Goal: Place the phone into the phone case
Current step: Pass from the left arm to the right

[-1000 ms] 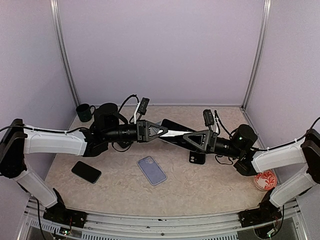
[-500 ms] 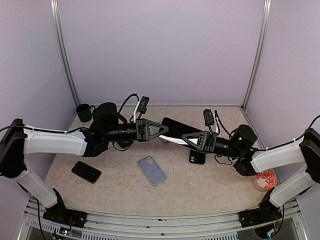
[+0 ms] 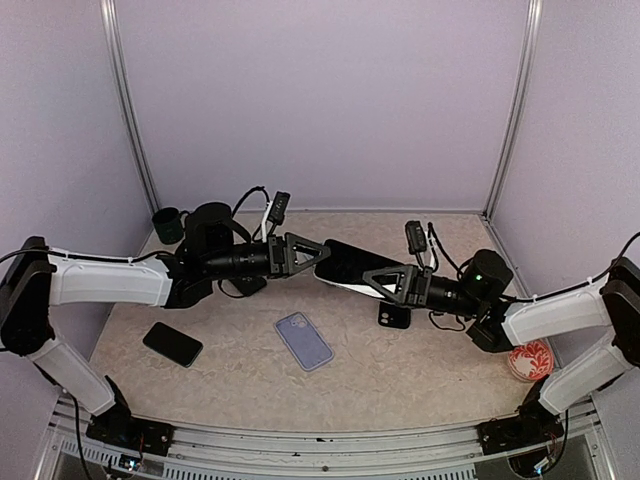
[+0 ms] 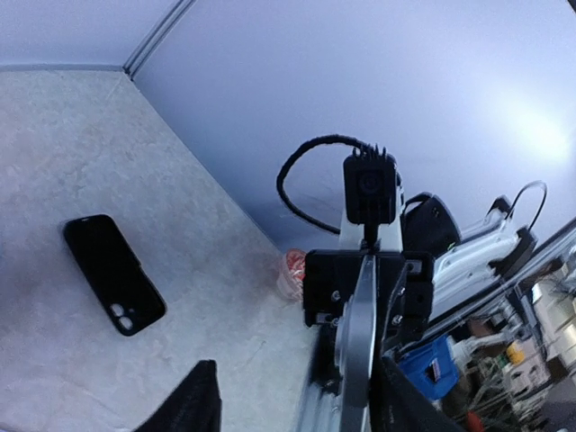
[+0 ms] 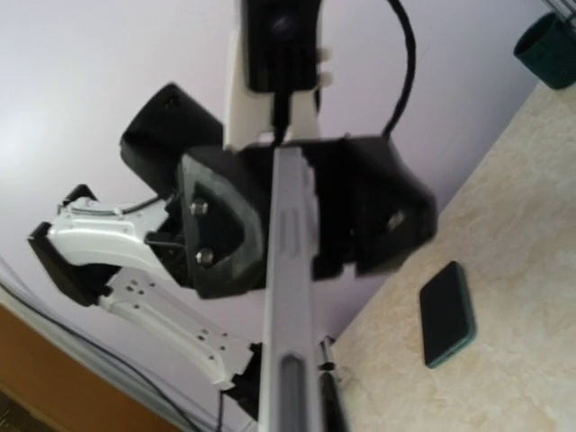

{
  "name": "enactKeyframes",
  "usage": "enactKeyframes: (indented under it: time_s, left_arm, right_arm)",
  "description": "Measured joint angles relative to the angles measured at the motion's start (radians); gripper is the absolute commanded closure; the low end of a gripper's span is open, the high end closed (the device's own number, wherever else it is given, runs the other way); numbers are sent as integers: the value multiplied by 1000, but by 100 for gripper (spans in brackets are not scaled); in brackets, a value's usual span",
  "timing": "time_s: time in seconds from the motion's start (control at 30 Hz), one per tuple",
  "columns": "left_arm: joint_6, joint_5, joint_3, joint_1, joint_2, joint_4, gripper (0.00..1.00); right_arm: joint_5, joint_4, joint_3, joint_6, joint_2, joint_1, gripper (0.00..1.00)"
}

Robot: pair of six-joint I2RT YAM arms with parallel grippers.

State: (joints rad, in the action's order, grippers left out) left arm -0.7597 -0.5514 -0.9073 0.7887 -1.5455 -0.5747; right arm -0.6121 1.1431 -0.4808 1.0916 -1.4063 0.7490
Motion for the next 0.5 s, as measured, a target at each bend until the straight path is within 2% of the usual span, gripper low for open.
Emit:
enactKeyframes:
  time_s: [0.1,0.17,0.33,0.5]
  left_arm:
    - [40,40,5,-29,16,71,15]
    - [82,83,5,-40,40,137,14]
    - [212,204,5,-52,98,315,20]
    - [341,309,2,-53,91,465,26]
  right_arm:
    - [12,-68,2,-25,25,2,100]
    - [28,-143,2,-54,62,3,100]
    - [90,-325,2,-144,203,3,100]
    - [166,-494,1,-218,314,3,100]
